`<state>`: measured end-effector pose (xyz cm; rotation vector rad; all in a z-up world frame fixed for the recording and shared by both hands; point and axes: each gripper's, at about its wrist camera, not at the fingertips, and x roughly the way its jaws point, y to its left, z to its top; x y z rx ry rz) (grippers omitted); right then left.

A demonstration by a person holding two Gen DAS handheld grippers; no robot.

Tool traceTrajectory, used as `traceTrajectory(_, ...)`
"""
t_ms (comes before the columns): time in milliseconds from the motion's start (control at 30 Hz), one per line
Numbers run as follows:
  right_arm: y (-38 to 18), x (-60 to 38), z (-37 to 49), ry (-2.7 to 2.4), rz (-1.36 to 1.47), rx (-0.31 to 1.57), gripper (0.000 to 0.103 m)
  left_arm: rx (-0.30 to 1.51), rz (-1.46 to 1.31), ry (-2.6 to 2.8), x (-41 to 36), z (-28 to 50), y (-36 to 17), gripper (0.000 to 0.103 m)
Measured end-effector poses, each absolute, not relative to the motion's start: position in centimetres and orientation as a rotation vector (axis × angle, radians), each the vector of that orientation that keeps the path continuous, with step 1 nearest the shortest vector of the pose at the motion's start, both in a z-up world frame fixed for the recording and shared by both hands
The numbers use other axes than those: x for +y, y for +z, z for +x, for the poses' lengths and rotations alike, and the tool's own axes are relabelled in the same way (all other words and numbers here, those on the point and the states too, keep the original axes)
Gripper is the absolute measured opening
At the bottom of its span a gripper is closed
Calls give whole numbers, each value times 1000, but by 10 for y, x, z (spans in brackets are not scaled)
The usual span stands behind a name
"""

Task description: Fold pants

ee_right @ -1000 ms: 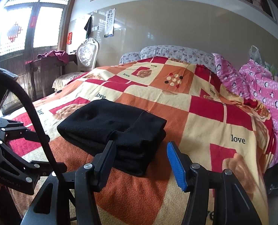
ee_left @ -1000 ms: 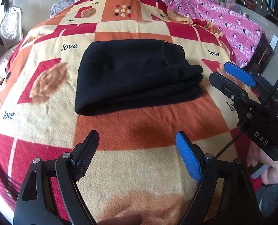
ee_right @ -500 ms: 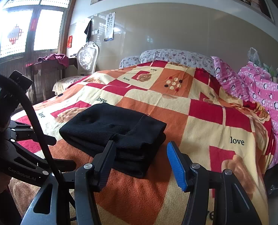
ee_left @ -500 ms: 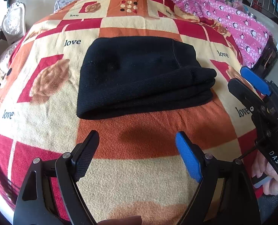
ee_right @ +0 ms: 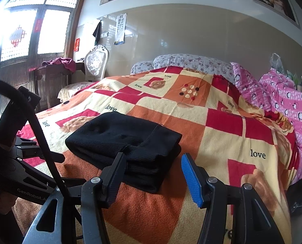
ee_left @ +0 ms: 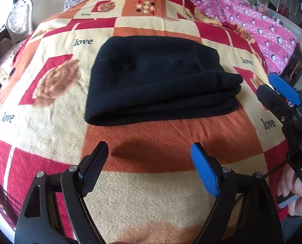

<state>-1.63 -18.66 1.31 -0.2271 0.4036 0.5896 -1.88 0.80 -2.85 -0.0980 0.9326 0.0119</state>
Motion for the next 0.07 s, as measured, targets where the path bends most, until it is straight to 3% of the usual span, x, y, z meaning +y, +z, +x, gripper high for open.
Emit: traceTrajectory(67, 13, -187, -17, 589, -228, 404, 55, 936, -104, 14, 11, -19, -29, 84)
